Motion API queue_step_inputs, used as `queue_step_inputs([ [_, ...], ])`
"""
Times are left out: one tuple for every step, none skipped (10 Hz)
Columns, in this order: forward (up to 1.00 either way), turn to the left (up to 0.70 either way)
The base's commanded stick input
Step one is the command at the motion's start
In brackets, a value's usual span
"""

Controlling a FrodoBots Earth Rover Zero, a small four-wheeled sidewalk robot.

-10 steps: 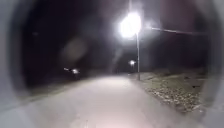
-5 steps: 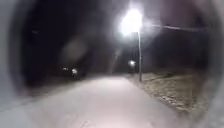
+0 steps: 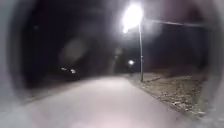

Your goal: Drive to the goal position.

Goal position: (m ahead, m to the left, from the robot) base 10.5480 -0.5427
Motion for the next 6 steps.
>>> queue_step_inputs([
  [1.00,0.00],
  [1.00,0.00],
  [1.00,0.00],
  [1.00,0.00],
  [1.00,0.00],
  [1.00,0.00],
])
